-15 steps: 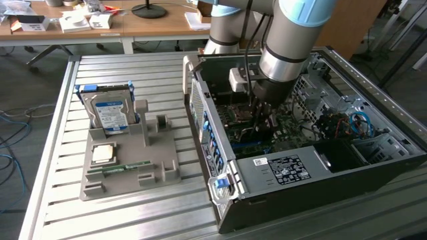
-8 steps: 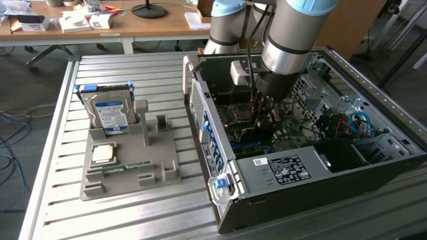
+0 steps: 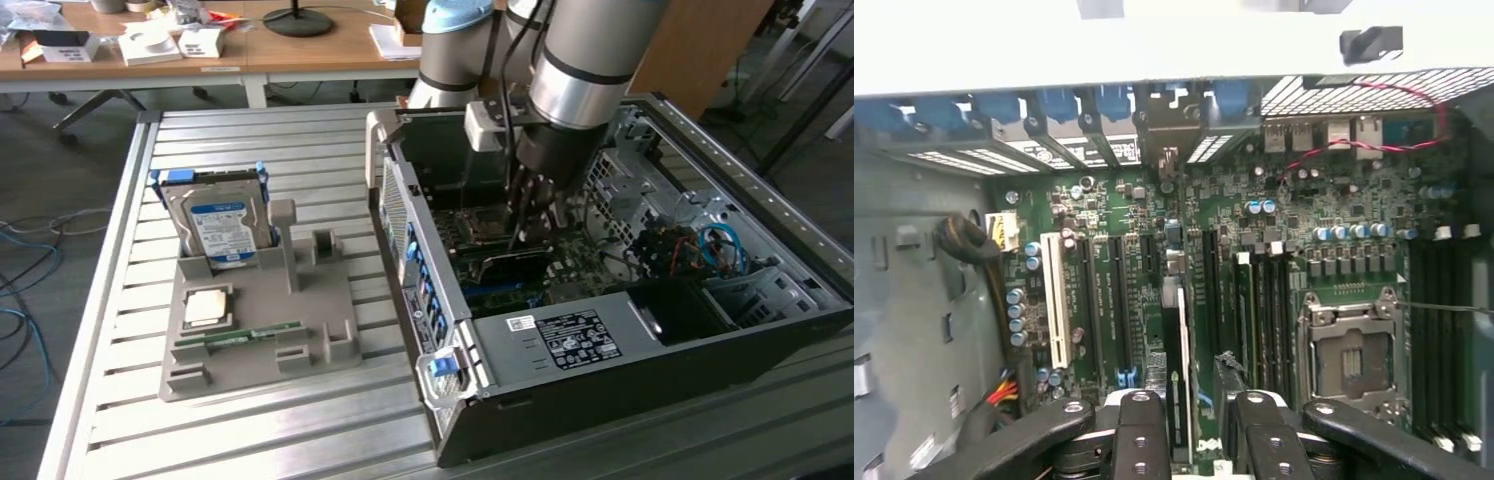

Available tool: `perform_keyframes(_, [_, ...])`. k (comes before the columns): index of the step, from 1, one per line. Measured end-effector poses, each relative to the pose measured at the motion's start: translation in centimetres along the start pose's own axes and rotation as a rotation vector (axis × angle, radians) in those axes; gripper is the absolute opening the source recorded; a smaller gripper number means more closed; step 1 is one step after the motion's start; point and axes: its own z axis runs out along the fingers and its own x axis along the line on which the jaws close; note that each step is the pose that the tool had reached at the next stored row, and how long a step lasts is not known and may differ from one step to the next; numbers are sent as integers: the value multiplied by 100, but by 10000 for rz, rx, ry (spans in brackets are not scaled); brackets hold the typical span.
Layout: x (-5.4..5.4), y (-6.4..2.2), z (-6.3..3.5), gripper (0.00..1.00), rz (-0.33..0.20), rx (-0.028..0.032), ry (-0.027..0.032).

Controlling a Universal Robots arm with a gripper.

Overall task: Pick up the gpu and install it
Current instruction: 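Insert the gpu into the slot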

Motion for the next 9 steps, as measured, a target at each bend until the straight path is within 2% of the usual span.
perform_keyframes(9, [-13,-2,-201,33,0,0,0])
